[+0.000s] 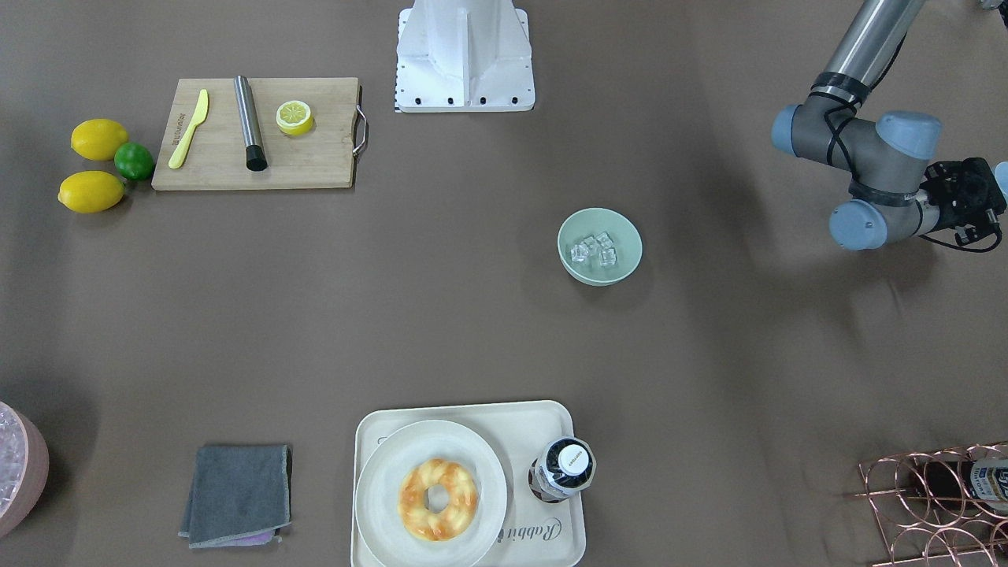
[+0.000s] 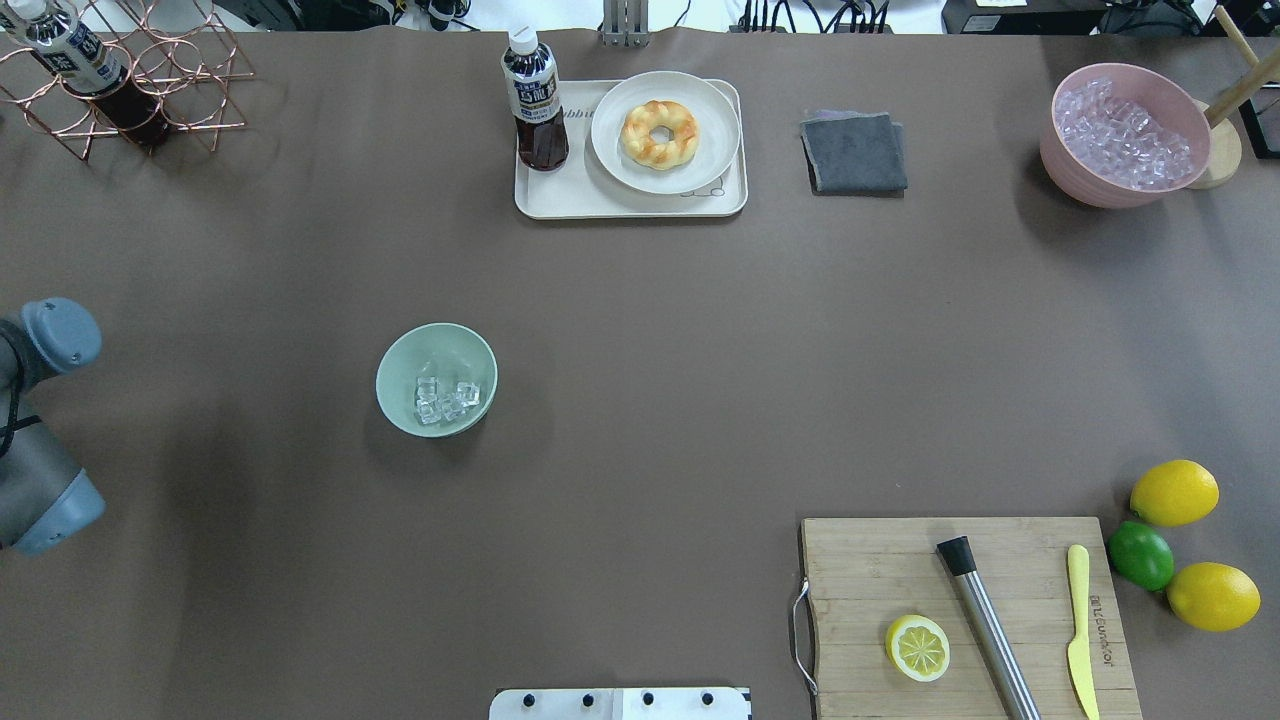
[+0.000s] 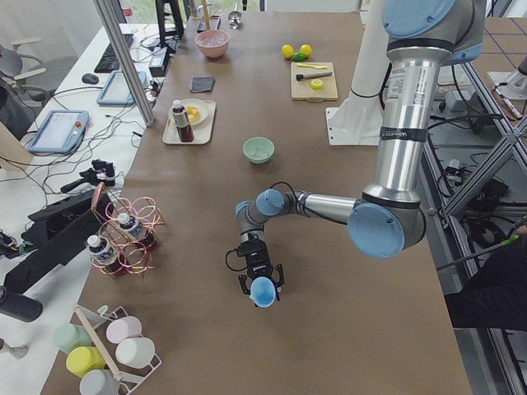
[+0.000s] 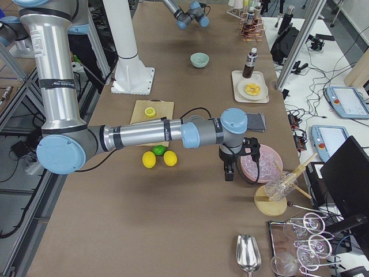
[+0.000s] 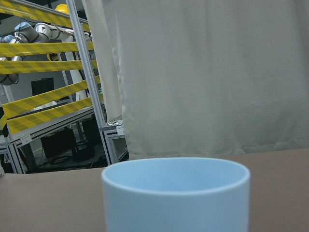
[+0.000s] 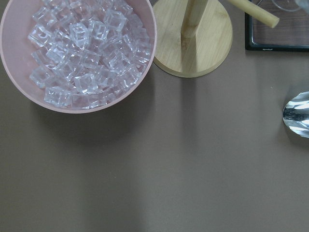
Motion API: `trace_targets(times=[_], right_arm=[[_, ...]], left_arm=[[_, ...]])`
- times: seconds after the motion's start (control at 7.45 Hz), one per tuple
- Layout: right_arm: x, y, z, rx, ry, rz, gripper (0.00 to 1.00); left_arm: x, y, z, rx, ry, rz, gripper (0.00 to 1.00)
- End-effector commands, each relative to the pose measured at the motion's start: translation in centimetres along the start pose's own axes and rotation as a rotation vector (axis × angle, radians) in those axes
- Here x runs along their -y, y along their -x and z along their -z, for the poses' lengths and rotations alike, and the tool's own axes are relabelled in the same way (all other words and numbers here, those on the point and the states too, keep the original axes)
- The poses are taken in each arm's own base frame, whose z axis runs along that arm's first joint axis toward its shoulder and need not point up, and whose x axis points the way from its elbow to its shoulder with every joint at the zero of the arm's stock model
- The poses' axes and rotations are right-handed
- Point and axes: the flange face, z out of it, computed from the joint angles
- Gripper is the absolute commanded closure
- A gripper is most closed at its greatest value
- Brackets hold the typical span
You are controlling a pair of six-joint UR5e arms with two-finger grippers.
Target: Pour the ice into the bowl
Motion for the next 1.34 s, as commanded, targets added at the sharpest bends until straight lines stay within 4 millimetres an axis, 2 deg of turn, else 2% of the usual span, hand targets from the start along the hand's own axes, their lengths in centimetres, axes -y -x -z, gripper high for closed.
trace_targets(times=[0.0, 0.4, 1.21], right_arm=[[0.0, 0.2, 0.0, -0.001, 0.0, 0.002, 0.01], [0.0, 0.2, -0.1, 0.0, 0.002, 0.003, 0.01], [0.0, 0.0, -0.3, -0.003, 0.005, -0.003, 0.01]], left_arm=[[-1.0, -1.1, 1.2, -0.017, 0.01, 0.052, 0.41], [-1.2, -1.7, 3.2, -0.035, 0.029, 0.072, 0.33], [-2.1, -2.2, 4.0, -0.049, 0.038, 0.081, 0.27]])
